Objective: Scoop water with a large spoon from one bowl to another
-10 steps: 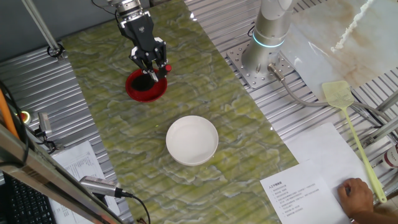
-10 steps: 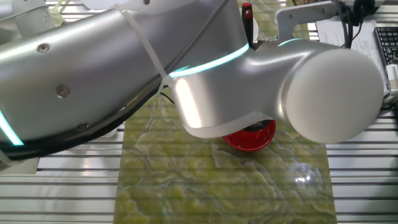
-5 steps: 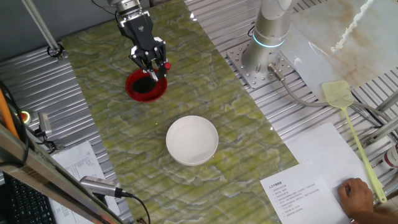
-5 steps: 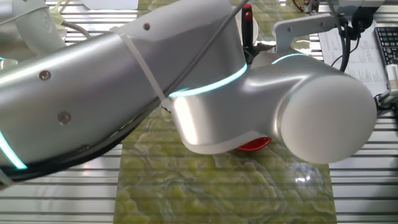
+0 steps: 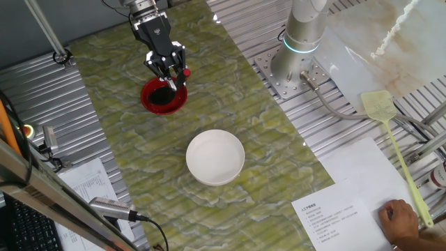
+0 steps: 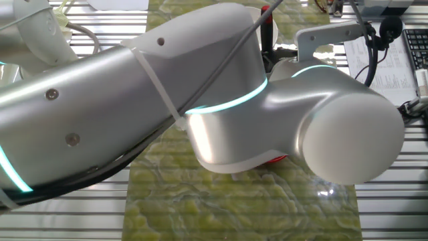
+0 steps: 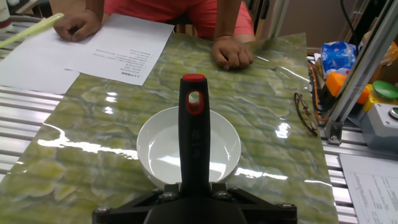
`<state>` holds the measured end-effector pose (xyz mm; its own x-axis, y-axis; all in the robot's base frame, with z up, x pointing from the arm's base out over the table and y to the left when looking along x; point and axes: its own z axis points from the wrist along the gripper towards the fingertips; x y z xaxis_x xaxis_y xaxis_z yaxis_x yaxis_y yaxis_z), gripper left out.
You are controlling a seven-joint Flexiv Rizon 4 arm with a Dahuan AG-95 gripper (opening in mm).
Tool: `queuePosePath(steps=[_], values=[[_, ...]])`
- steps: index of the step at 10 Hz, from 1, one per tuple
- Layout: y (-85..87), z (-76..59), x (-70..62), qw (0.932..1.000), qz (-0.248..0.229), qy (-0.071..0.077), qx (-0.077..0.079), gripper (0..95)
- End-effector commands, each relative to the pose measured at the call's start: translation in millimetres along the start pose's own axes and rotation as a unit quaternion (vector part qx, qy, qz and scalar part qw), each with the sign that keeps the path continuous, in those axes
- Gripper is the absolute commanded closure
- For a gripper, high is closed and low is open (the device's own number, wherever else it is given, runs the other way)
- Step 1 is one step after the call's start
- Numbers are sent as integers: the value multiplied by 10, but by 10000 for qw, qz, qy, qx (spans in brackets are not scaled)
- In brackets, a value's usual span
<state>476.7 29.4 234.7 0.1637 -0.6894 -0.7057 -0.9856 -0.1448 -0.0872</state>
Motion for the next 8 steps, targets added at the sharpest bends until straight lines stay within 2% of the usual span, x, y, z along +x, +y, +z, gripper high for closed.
queuePosePath(steps=[1,8], values=[[1,-4,-7,10000,11,-31,2,950],[15,-58,-16,9999,20,-114,-4,950]])
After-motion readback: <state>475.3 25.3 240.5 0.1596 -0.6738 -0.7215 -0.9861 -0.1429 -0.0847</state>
